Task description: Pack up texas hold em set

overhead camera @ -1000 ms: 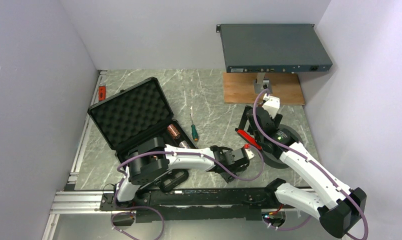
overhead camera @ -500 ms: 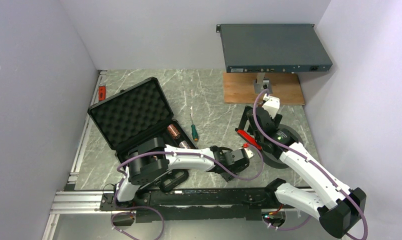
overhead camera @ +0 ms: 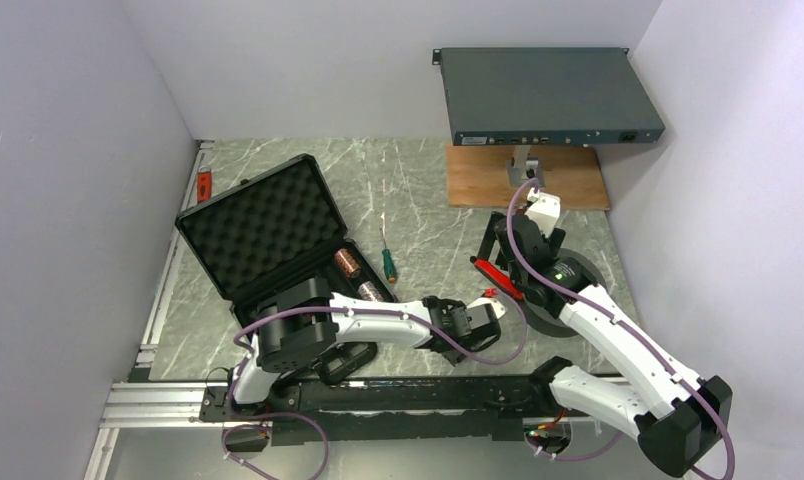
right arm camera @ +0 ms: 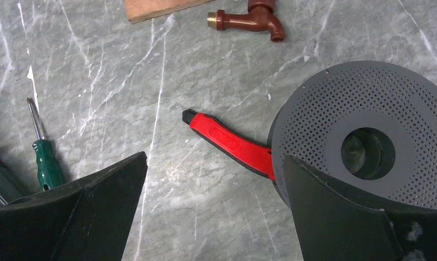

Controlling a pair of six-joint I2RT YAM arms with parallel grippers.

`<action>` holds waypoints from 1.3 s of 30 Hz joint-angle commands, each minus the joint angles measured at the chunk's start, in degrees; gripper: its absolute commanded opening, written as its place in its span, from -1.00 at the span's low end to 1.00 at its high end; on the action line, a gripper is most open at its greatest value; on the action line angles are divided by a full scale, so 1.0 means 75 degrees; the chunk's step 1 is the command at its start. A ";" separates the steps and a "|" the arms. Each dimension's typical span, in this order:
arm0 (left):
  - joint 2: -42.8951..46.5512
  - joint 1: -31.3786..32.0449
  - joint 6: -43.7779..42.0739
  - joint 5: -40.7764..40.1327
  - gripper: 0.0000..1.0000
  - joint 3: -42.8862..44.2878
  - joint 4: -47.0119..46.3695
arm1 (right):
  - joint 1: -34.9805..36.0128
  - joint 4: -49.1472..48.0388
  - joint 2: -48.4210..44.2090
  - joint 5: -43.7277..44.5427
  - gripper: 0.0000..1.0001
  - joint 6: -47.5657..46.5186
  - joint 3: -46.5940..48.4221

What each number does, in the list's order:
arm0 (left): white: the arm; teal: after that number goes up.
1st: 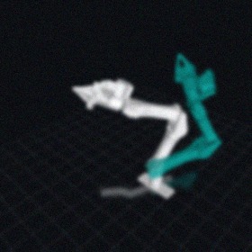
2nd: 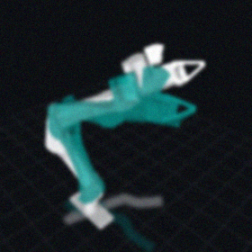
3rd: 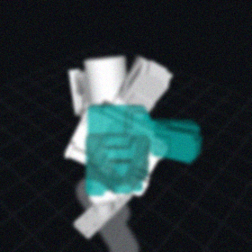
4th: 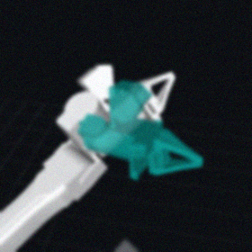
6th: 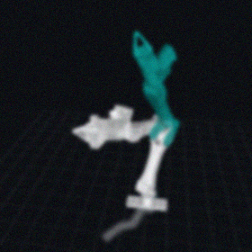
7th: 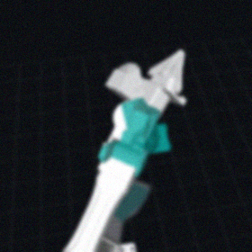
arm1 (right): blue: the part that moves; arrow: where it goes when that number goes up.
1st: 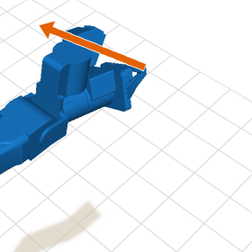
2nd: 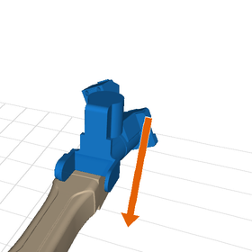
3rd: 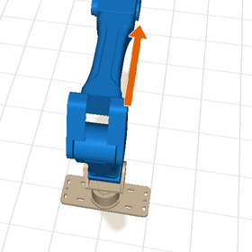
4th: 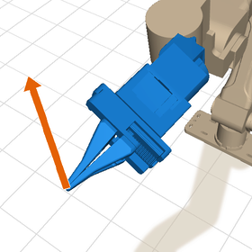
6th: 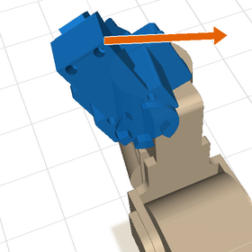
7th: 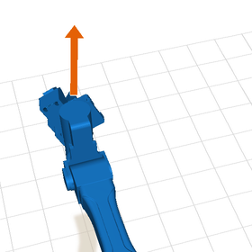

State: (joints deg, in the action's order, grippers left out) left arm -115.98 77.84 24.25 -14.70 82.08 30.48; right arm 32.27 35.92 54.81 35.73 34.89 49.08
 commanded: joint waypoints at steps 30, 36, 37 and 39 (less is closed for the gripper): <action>0.0864 0.0051 -0.0284 -0.0489 -0.20 0.1030 0.1797 | -0.0119 0.0044 -0.0639 0.0148 0.99 -0.0179 0.0172; 0.1212 0.0043 -0.0125 -0.0582 -0.20 0.1026 0.2018 | -0.0139 -0.0005 -0.0612 0.0089 0.99 -0.0188 0.0136; 0.1276 0.0042 -0.0098 -0.0618 -0.20 0.1031 0.2081 | -0.0132 -0.0017 -0.0613 0.0088 0.99 -0.0198 0.0136; 0.1400 0.0039 -0.0022 -0.0668 -0.20 0.1044 0.2190 | -0.0133 -0.0047 -0.0603 0.0070 0.99 -0.0220 0.0125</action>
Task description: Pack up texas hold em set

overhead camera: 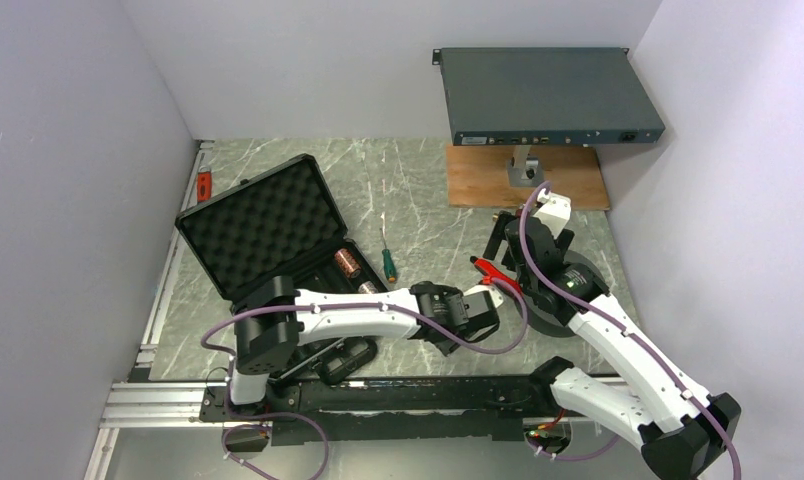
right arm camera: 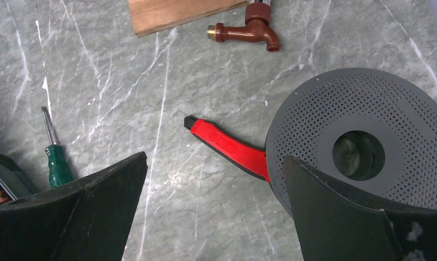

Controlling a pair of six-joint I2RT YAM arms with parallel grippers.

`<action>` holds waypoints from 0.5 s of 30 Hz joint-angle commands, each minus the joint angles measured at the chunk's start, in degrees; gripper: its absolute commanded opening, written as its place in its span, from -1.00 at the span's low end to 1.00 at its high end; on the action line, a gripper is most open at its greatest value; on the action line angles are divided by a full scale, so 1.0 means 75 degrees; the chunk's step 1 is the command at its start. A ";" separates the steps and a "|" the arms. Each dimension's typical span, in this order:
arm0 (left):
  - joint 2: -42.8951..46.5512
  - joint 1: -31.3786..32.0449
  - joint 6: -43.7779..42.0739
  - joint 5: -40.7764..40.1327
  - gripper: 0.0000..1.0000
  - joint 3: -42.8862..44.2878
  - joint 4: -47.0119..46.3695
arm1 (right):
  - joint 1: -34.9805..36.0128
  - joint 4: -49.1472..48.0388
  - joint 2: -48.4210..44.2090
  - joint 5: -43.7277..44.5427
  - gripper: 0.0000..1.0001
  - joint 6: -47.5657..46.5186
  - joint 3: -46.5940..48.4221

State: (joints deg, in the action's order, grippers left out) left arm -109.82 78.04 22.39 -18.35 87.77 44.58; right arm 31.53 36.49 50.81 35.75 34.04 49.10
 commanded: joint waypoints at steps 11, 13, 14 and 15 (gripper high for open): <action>0.1360 -0.0404 0.0520 -0.0498 -0.23 -0.0088 0.0781 | -0.0050 -0.0245 0.0053 -0.0005 0.99 -0.0168 0.0145; 0.1562 -0.0586 0.0568 -0.0540 -0.23 -0.0271 0.0793 | -0.0044 -0.0237 0.0067 -0.0020 0.99 -0.0168 0.0155; 0.1670 -0.0672 0.0592 -0.0562 -0.23 -0.0372 0.0780 | -0.0047 -0.0237 0.0069 -0.0030 0.99 -0.0158 0.0156; 0.1796 -0.0776 0.0605 -0.0565 -0.23 -0.0479 0.0759 | -0.0044 -0.0236 0.0077 -0.0038 0.99 -0.0156 0.0146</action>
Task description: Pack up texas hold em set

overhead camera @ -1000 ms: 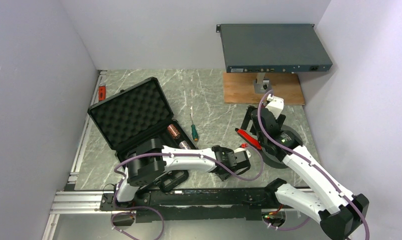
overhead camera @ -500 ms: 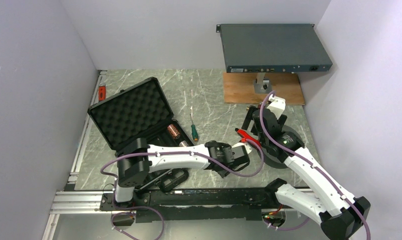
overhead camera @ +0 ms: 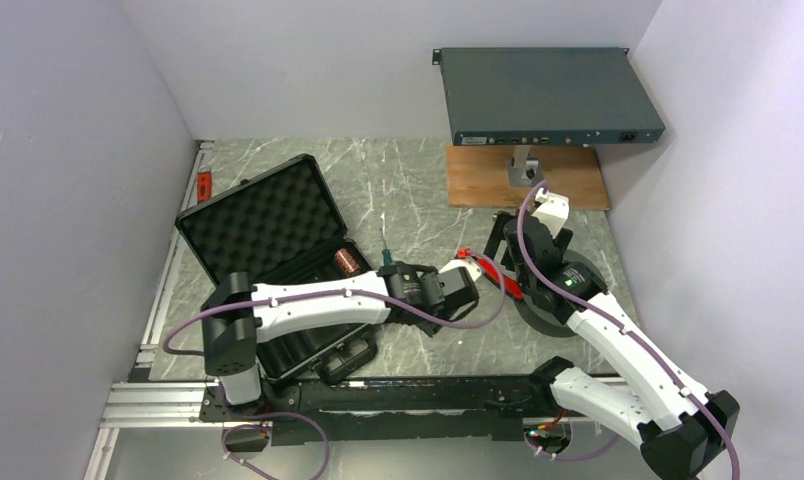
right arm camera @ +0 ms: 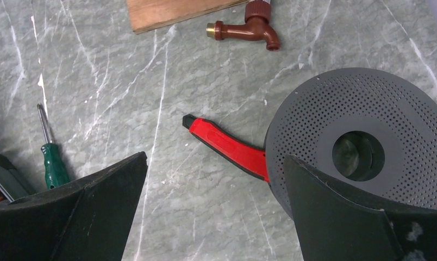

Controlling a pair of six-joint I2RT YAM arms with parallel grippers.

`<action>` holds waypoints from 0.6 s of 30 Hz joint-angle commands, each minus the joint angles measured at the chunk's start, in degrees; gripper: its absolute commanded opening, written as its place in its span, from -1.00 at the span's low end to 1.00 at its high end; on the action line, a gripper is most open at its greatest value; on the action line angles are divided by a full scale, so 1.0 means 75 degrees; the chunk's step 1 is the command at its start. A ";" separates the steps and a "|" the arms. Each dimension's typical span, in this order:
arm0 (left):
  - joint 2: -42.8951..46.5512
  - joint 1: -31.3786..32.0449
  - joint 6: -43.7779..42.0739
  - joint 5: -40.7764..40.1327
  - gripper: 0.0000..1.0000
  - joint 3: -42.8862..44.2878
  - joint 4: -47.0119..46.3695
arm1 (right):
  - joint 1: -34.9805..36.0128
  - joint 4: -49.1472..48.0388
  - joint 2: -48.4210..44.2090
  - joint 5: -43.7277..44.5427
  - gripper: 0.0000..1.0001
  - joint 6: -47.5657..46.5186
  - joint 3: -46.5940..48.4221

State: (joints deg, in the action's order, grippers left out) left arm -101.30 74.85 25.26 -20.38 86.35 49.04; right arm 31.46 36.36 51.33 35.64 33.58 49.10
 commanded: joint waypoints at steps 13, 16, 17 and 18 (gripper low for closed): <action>0.1890 -0.1939 0.0406 -0.0476 -0.22 -0.1582 0.0136 | -0.0050 -0.0277 0.0068 -0.0163 0.99 -0.0049 0.0054; 0.2130 -0.2261 0.0389 -0.0447 -0.22 -0.1833 0.0090 | -0.0050 -0.0278 0.0105 -0.0231 0.99 -0.0026 0.0040; 0.2204 -0.2365 0.0378 -0.0457 -0.22 -0.1905 0.0093 | -0.0047 -0.0276 0.0115 -0.0251 0.99 -0.0014 0.0039; 0.2279 -0.2470 0.0372 -0.0468 -0.22 -0.1980 0.0084 | -0.0047 -0.0277 0.0117 -0.0266 0.99 -0.0003 0.0030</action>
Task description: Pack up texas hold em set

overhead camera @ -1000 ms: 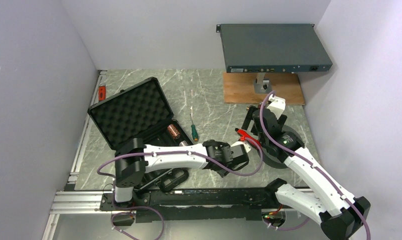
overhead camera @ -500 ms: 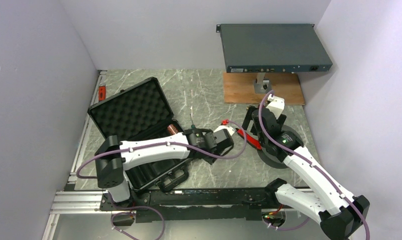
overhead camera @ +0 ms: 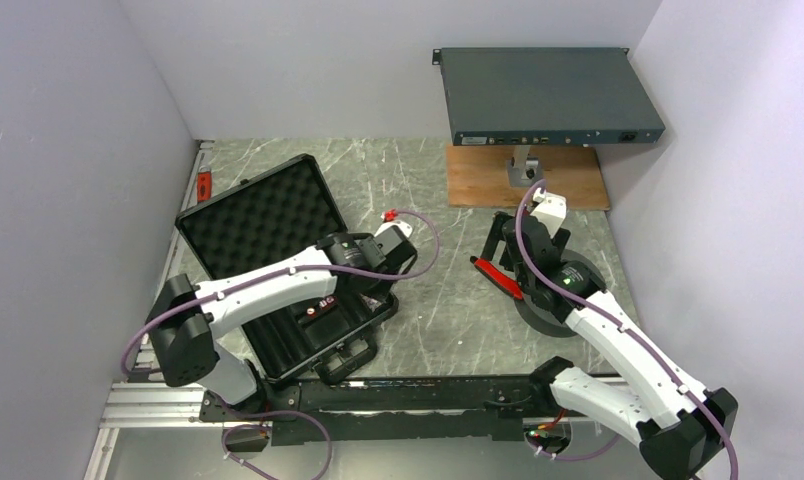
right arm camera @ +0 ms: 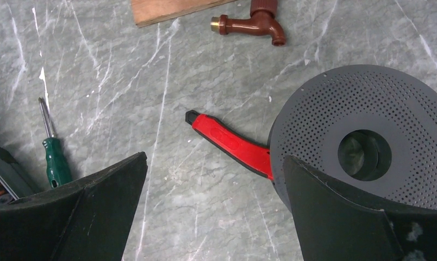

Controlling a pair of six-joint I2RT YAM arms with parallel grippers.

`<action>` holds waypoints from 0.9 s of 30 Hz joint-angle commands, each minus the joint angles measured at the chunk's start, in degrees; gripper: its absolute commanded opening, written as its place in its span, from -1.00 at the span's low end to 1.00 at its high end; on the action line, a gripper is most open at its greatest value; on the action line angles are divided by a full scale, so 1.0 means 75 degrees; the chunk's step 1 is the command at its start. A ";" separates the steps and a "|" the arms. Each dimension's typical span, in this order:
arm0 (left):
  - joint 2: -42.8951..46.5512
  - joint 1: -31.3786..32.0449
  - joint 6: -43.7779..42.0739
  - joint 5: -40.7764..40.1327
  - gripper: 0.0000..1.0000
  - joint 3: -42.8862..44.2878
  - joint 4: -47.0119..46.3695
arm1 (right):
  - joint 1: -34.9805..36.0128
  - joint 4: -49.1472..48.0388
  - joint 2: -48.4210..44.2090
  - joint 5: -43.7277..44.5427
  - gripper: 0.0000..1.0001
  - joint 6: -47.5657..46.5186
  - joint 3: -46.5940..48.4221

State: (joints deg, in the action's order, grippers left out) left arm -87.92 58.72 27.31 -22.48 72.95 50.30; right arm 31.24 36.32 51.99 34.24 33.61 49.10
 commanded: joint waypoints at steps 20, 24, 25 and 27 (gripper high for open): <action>0.1835 -0.2448 -0.0308 0.0286 -0.20 -0.1719 -0.0760 | -0.0018 -0.0322 0.0198 -0.0576 0.99 0.0136 -0.0196; 0.2037 -0.2893 -0.0342 0.0526 -0.21 -0.2072 -0.1040 | -0.0024 -0.0358 0.0235 -0.0675 0.99 0.0177 -0.0217; 0.2088 -0.2985 -0.0307 0.0551 -0.21 -0.2168 -0.1097 | -0.0018 -0.0373 0.0246 -0.0716 0.99 0.0183 -0.0229; 0.2183 -0.3141 -0.0211 0.0553 -0.21 -0.2368 -0.1246 | -0.0019 -0.0419 0.0294 -0.0805 0.99 0.0205 -0.0241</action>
State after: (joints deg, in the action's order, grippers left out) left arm -73.91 37.21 25.58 -19.97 57.25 44.80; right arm 31.22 35.81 53.80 29.50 34.26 47.48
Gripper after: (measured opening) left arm 0.507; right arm 0.994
